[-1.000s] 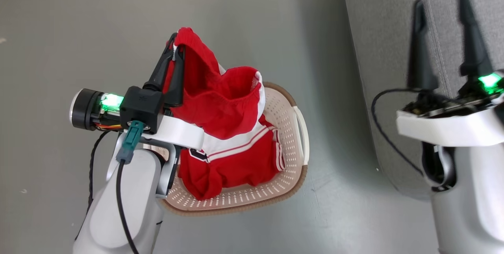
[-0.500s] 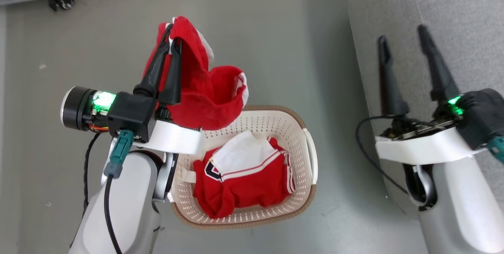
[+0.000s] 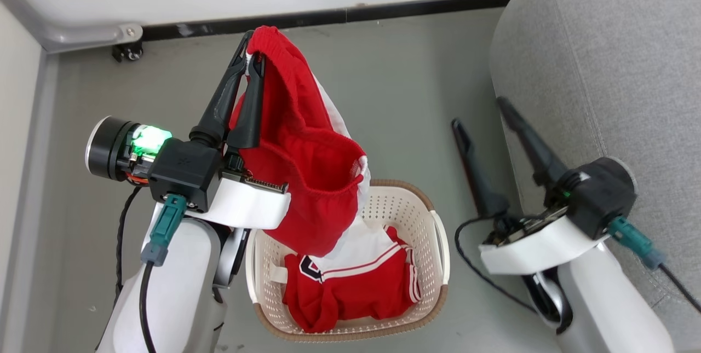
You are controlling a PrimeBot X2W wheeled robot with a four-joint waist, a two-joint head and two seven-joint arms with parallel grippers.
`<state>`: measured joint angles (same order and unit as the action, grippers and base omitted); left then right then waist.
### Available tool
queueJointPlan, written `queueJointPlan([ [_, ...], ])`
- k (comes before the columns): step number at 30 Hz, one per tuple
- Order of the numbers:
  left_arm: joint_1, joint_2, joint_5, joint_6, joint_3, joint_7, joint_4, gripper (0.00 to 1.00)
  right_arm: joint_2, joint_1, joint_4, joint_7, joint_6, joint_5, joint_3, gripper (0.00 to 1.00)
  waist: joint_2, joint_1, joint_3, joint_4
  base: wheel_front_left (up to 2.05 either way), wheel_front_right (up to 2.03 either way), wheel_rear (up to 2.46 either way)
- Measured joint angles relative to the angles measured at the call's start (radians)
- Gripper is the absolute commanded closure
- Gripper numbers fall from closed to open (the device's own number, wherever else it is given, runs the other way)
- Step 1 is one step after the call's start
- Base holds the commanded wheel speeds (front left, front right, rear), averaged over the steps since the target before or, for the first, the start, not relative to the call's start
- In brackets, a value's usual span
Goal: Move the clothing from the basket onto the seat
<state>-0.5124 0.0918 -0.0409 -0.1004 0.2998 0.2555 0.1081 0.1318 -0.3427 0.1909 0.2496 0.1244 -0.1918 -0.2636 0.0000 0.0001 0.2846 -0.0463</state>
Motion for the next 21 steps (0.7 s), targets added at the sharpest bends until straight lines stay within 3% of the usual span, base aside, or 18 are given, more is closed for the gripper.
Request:
queueJointPlan([
  [21,0.000,0.038,0.001,0.040,-0.001,0.000,-0.031,1.00,0.176,0.035,0.002,-0.040,0.000,-0.114,-0.394,0.00,0.0000,0.0000,-0.135,0.011,0.00,0.00,0.00],
])
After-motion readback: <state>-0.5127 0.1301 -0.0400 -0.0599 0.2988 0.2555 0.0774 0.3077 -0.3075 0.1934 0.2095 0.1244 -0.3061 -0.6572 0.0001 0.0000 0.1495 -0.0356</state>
